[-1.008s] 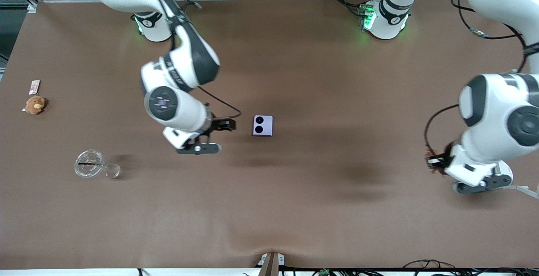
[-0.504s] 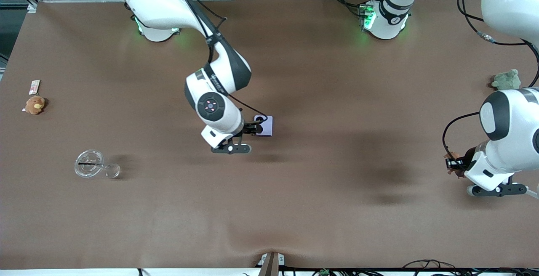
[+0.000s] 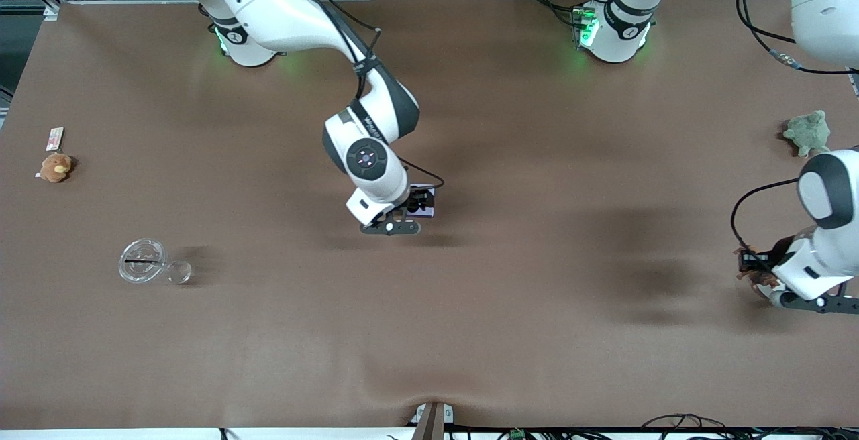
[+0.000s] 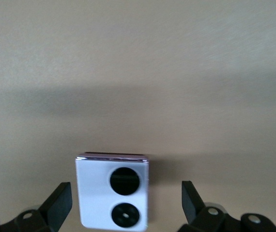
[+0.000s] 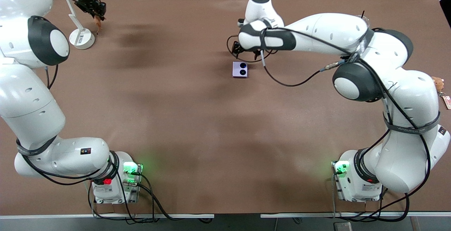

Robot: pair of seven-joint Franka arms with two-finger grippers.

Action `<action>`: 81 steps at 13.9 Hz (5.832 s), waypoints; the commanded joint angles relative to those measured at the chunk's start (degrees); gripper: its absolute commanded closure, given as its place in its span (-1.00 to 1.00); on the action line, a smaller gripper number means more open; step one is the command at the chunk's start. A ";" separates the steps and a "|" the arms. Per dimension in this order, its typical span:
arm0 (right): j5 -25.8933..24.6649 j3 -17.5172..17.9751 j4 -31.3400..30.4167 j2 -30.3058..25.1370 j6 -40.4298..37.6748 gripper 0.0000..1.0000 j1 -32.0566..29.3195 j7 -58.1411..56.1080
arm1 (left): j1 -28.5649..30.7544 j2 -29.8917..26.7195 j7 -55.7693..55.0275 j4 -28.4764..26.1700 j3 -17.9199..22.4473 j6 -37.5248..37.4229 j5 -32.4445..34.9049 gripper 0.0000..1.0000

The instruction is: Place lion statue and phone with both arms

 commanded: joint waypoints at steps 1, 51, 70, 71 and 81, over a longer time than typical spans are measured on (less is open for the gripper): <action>0.95 -0.59 0.05 1.92 2.05 -1.00 1.84 1.33 | 2.34 1.36 5.68 -2.06 -0.79 3.99 -2.68 1.00; -0.28 -3.23 4.36 1.30 -10.08 1.00 -30.31 -24.92 | 4.28 7.45 10.09 1.02 -2.55 9.64 2.59 -1.00; -0.02 -3.23 0.49 3.50 -3.84 -1.00 -35.24 -39.36 | -1.58 -22.26 -16.78 -6.54 -13.89 -18.76 2.33 -1.00; -0.02 -3.14 0.67 3.33 -3.93 -1.00 -35.07 -39.36 | -4.66 -24.19 -18.45 -7.59 -11.36 -19.73 2.24 -1.00; -2.21 -3.85 16.46 1.75 -24.73 -1.00 -32.69 -39.88 | -6.44 -38.01 -18.03 -14.47 -6.59 -24.75 -1.81 -1.00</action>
